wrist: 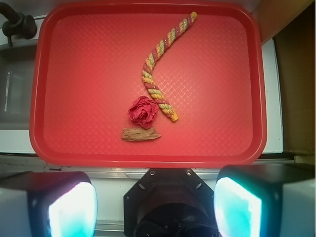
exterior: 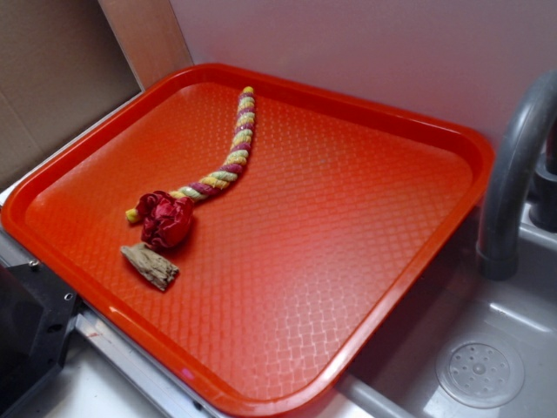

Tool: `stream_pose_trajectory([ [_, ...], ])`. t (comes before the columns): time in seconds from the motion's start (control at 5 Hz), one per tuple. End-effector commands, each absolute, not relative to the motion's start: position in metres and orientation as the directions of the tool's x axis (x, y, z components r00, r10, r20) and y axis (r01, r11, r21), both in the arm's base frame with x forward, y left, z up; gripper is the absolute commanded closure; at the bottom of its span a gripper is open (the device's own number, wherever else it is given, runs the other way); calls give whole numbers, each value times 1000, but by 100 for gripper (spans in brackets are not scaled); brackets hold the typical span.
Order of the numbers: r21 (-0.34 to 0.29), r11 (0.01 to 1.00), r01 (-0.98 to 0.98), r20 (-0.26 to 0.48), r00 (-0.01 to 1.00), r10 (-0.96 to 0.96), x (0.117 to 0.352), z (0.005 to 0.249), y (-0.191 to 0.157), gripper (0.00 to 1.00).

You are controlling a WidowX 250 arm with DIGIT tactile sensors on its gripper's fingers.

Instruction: Grab the wood chip.

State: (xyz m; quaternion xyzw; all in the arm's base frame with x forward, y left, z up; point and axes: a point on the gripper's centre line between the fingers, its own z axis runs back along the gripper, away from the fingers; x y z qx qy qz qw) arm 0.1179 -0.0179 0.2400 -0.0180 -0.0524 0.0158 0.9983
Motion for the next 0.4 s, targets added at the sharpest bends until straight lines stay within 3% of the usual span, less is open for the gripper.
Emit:
stream_pose_trajectory([
  [0.0, -38, 999, -30, 104, 994, 34, 118, 240, -18, 0],
  [0.2, -26, 961, -275, 137, 951, 276, 134, 190, -8, 0],
])
